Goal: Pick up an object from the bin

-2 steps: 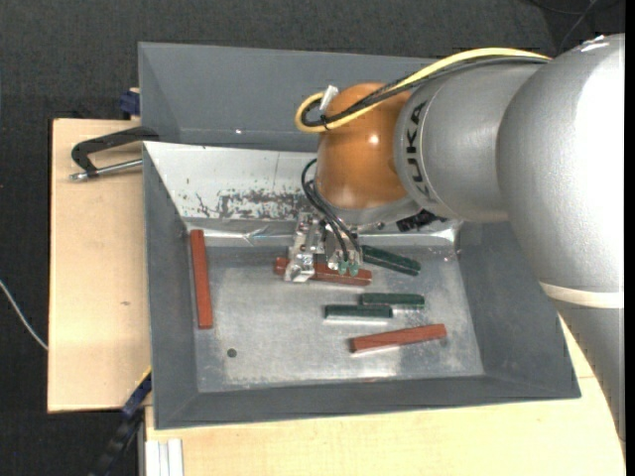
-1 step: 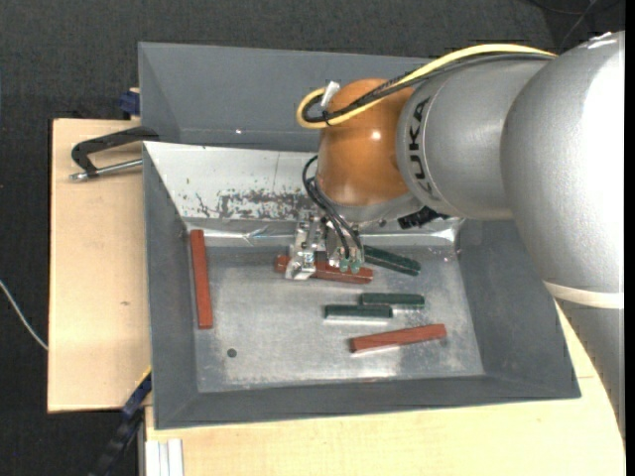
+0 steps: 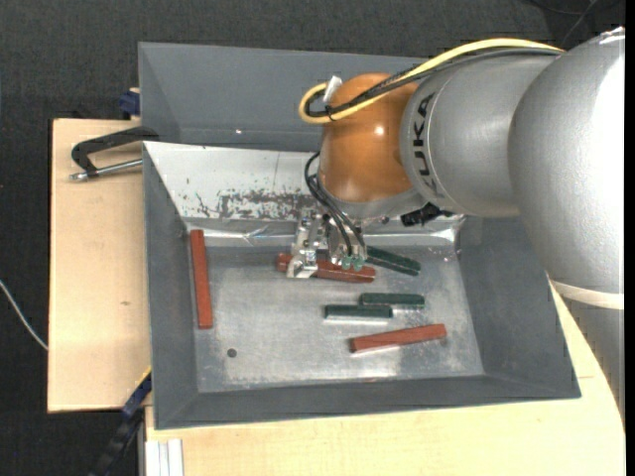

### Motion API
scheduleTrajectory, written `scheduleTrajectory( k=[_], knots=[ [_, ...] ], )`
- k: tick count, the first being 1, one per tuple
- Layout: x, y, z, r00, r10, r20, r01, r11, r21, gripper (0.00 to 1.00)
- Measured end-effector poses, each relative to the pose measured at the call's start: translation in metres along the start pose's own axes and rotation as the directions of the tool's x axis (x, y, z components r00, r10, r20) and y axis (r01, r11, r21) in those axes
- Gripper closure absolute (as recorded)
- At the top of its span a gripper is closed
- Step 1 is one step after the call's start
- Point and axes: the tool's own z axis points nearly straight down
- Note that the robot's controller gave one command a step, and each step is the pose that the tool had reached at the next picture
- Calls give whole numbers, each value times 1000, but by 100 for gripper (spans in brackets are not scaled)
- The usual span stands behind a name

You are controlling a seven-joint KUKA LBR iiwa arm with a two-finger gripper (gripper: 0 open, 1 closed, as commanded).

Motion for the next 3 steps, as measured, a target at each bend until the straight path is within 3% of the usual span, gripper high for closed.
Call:
scheduleTrajectory(
  k=[3],
  knots=[
    [-2,1,-43,1000,-1,7,1,1000,-2,100]
  ],
)
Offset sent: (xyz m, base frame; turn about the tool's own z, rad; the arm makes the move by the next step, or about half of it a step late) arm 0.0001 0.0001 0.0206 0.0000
